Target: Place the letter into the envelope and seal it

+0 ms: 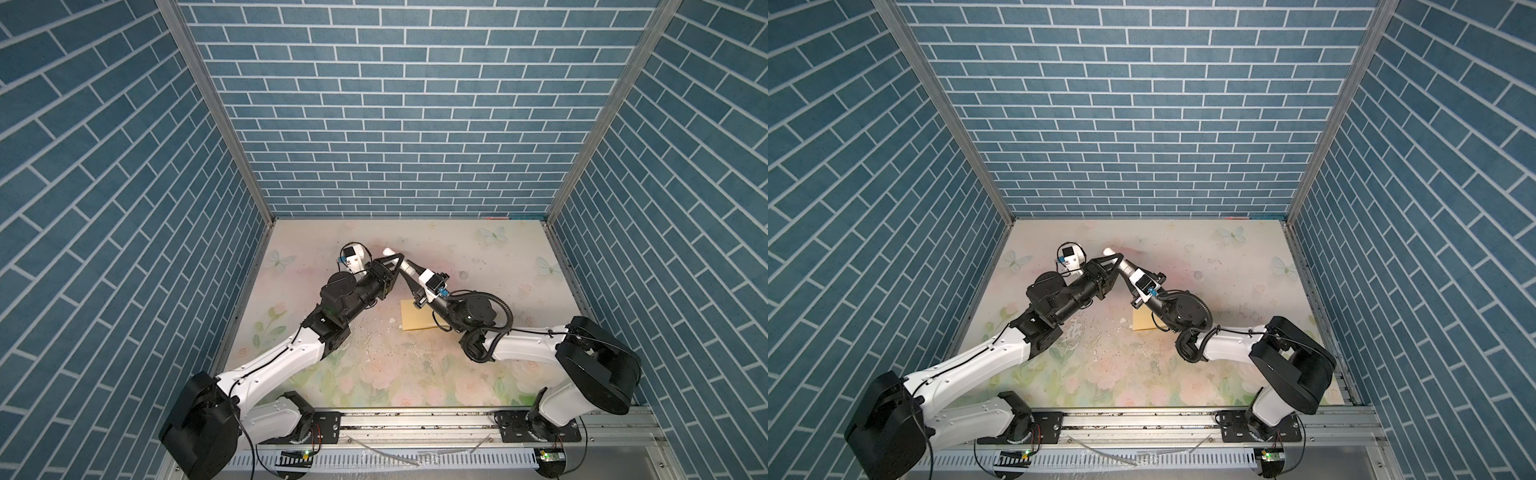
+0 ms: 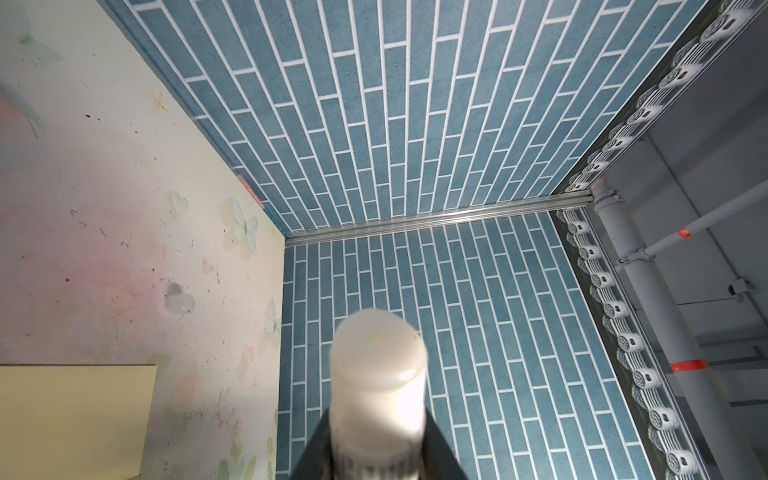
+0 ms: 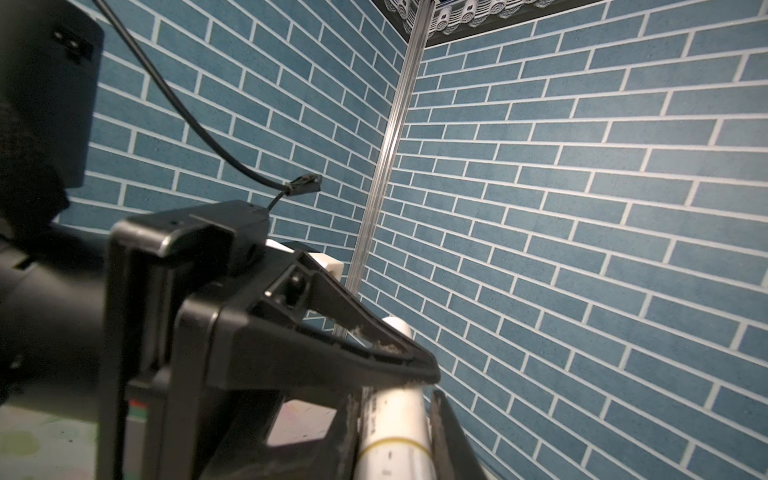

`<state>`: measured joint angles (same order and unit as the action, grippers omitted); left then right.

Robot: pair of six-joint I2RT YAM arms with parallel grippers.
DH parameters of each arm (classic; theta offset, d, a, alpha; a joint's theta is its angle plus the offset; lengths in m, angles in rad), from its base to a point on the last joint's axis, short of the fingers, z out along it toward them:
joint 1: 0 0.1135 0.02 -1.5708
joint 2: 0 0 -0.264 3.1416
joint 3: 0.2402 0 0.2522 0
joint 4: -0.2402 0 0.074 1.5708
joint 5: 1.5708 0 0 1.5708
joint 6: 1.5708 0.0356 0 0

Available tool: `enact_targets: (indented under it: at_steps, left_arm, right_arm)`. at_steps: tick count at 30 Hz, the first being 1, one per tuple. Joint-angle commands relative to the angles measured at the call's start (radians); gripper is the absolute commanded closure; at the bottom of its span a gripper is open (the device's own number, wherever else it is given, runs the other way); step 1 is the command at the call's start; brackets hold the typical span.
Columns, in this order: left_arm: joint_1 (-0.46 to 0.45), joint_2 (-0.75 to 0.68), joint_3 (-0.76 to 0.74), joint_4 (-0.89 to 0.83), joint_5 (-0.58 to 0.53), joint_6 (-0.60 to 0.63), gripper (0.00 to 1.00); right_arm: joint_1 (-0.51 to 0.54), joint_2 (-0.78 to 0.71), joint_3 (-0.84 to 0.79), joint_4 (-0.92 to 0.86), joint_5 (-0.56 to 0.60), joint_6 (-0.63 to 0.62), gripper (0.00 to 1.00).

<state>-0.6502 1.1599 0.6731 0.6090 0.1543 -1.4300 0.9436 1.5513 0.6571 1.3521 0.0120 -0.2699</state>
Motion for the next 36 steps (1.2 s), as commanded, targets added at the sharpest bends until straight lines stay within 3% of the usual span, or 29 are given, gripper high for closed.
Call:
enact_targets:
  at_steps: [1,4,8,14,17,27,36]
  left_arm:
    - [0.001,-0.008,0.02,-0.02,-0.001,0.107,0.46]
    - [0.003,-0.04,0.062,-0.106,-0.027,0.262,0.3]
    - [0.003,-0.105,0.104,-0.24,-0.049,0.625,0.14]
    - [-0.003,-0.179,0.092,-0.299,0.009,1.108,0.07]
    - [-0.015,-0.196,0.068,-0.313,0.013,1.288,0.05]
    - [-0.114,-0.169,-0.004,-0.28,0.089,1.733,0.04]
    - [-0.188,-0.045,0.044,-0.334,0.067,1.918,0.08]
  right_arm:
    - [0.0,-0.055,-0.009,-0.002,0.069,-0.04,1.0]
    - [0.0,-0.129,-0.025,-0.112,0.104,-0.032,1.0]
    - [-0.004,-0.243,-0.03,-0.304,0.164,0.002,1.0]
    - [-0.048,-0.416,0.063,-0.815,0.116,0.142,1.0]
    - [-0.085,-0.467,0.14,-1.061,0.064,0.237,1.0]
    - [-0.15,-0.48,0.362,-1.604,-0.092,0.362,1.0]
    - [-0.155,-0.415,0.457,-1.759,-0.291,0.39,1.0]
